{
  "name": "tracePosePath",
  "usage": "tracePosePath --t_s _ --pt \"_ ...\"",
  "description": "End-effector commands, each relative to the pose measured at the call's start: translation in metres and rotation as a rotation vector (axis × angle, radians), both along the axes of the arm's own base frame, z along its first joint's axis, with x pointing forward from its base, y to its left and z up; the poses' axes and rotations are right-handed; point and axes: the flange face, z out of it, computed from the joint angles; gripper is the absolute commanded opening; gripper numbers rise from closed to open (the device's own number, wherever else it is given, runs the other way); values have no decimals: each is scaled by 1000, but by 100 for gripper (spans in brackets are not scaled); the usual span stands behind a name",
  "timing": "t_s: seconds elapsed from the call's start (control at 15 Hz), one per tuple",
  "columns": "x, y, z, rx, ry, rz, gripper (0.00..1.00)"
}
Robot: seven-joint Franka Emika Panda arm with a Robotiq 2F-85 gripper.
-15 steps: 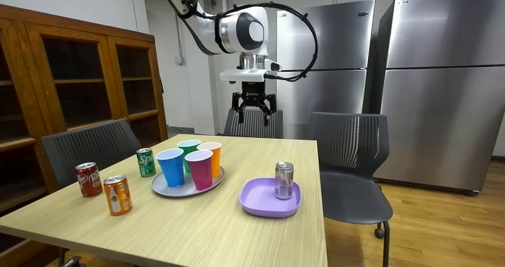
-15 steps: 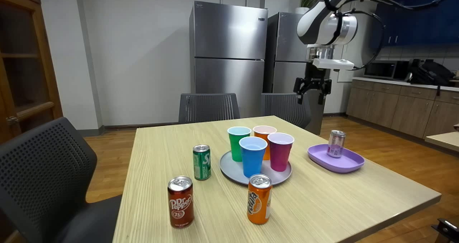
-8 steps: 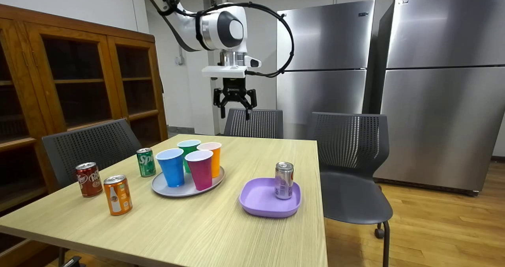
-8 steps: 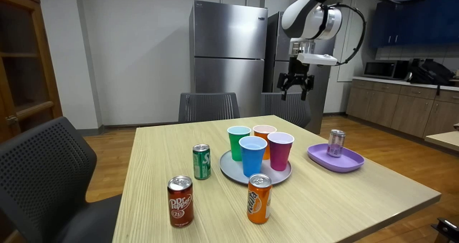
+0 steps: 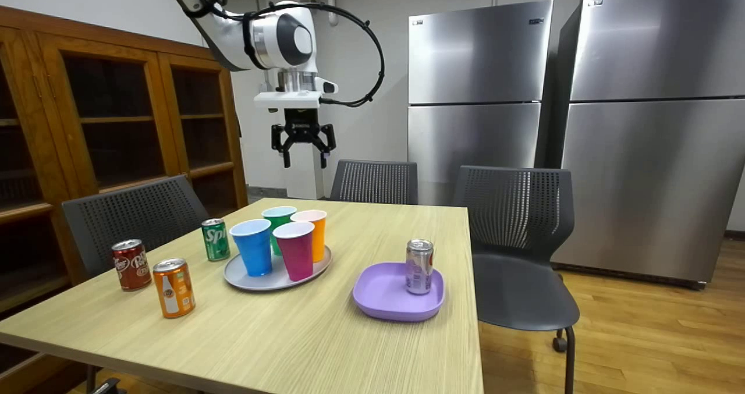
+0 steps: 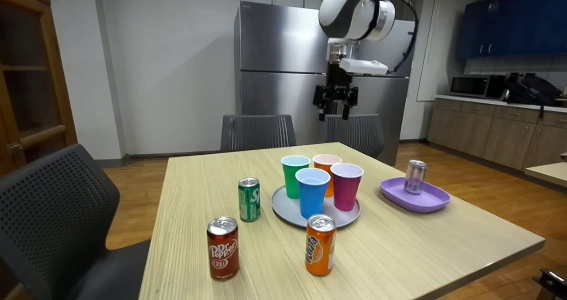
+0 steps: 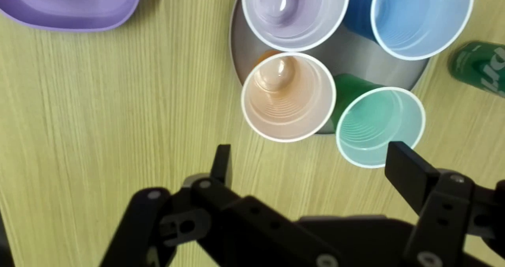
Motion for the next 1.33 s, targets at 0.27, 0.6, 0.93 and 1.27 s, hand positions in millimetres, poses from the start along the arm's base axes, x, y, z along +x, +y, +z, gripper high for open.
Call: tracePosePath --t_s 0.27,0.6,0.93,1.27 --pt "-9 86 16 -11 -50 182 100" --pt "-16 150 13 -20 -60 305 100" --pt "-26 203 5 -22 -66 400 100" --pt "-31 239 -23 -2 -52 448 100"
